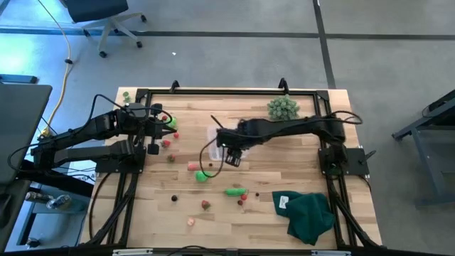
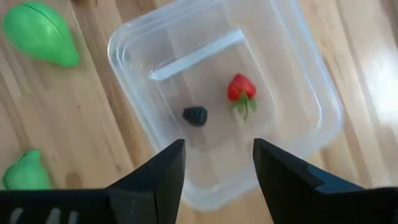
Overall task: Pick and placing Produce into tupperware
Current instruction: Put the green pea pod into the transparent bin
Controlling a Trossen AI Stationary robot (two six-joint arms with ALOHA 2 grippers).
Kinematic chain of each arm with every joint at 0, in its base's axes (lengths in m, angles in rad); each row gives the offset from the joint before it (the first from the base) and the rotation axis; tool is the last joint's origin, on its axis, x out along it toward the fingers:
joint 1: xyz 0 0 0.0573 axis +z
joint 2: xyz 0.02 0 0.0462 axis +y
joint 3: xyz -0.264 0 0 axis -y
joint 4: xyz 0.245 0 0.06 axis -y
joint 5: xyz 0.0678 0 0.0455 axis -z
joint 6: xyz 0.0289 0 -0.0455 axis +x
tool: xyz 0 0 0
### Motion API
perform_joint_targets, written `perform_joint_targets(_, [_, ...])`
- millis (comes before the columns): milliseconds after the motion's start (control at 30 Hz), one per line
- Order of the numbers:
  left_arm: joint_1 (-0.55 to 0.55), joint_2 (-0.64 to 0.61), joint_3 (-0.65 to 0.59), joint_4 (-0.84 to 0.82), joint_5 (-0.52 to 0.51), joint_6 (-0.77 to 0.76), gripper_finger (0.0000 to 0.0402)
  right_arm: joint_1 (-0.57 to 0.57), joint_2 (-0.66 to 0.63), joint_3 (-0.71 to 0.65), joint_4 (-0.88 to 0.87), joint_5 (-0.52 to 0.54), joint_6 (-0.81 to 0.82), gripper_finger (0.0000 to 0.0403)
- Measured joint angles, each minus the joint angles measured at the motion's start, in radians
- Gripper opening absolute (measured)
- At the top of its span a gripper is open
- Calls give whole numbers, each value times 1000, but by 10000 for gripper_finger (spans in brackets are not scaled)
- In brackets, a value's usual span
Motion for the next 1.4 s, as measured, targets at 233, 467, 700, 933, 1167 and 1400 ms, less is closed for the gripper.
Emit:
perform_joint_targets(233, [0, 0, 0, 0, 0, 0, 1, 114, -123, -195, 30, 39, 266, 181])
perform_joint_targets(467, [0, 0, 0, 0, 0, 0, 1, 232, -169, -420, 303, 61, 218, 181])
perform_joint_targets(700, [0, 0, 0, 0, 0, 0, 1, 274, -173, -519, 576, -58, 90, 181])
perform_joint_targets(933, [0, 0, 0, 0, 0, 0, 1, 288, -173, -520, 629, -192, 107, 181])
perform_joint_targets(1167, [0, 0, 0, 0, 0, 0, 1, 308, -173, -520, 676, -127, 44, 181])
perform_joint_targets(1400, [0, 0, 0, 0, 0, 0, 1, 324, -124, -520, 671, -64, 24, 181])
